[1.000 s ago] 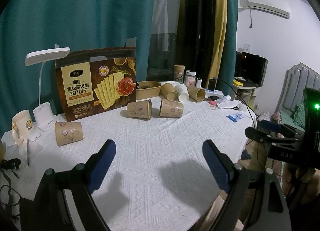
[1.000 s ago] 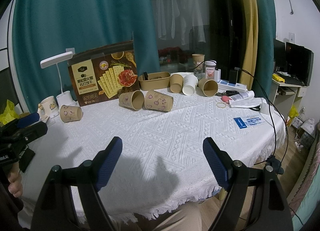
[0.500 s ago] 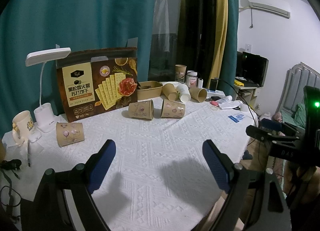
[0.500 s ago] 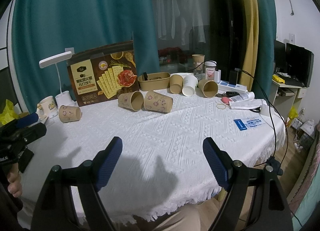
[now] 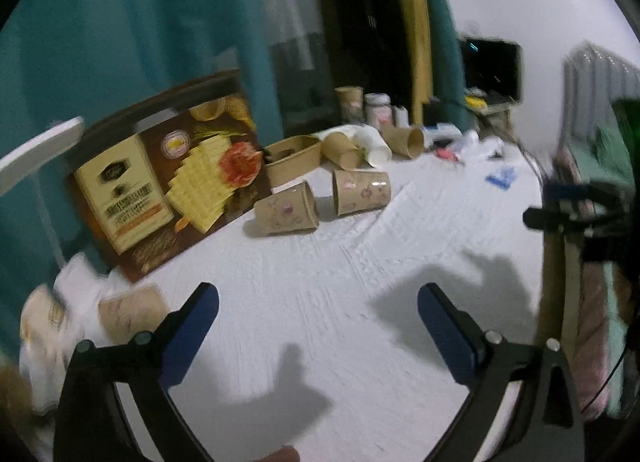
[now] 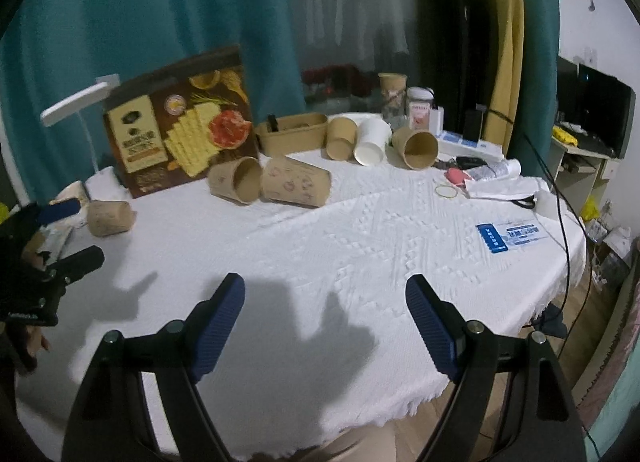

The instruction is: Flip cup upright

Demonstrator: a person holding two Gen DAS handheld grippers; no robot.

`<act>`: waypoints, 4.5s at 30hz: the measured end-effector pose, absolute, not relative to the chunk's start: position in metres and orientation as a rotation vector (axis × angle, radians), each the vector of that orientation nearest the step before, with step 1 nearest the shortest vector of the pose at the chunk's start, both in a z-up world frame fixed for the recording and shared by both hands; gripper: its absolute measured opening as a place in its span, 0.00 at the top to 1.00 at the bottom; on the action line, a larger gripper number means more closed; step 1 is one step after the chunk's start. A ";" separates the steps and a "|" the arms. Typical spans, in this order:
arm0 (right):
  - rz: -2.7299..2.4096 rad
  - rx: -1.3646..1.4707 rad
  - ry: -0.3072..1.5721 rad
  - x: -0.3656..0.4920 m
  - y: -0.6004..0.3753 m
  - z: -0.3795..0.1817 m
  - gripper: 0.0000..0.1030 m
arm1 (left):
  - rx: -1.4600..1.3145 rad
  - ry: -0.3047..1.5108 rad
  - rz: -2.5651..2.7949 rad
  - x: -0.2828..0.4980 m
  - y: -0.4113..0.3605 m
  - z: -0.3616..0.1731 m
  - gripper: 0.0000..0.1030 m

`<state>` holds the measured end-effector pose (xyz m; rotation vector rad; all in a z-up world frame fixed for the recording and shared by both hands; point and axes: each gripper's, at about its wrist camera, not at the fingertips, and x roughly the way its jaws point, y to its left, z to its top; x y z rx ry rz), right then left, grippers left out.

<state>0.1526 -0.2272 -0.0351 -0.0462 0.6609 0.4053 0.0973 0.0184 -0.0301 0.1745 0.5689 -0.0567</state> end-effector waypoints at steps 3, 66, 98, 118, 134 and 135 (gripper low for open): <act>0.398 -0.029 0.685 0.181 -0.229 -0.044 0.21 | 0.363 0.745 -0.077 0.145 0.025 -0.044 0.03; 0.475 0.096 0.775 0.174 -0.275 -0.079 0.21 | -0.826 1.075 -0.178 0.154 0.021 -0.095 0.40; 0.795 0.056 1.013 0.204 -0.201 -0.071 0.21 | -0.780 0.864 -0.180 0.101 0.048 -0.080 0.21; 0.953 0.010 1.410 0.254 -0.106 -0.119 0.31 | -0.488 0.806 0.052 0.039 0.113 -0.089 0.21; 0.939 -0.153 0.935 0.224 -0.057 -0.057 0.33 | -0.528 0.778 0.068 0.024 0.122 -0.086 0.21; 0.935 -0.156 0.890 0.220 -0.055 -0.056 0.33 | -0.530 0.776 0.072 0.023 0.123 -0.085 0.21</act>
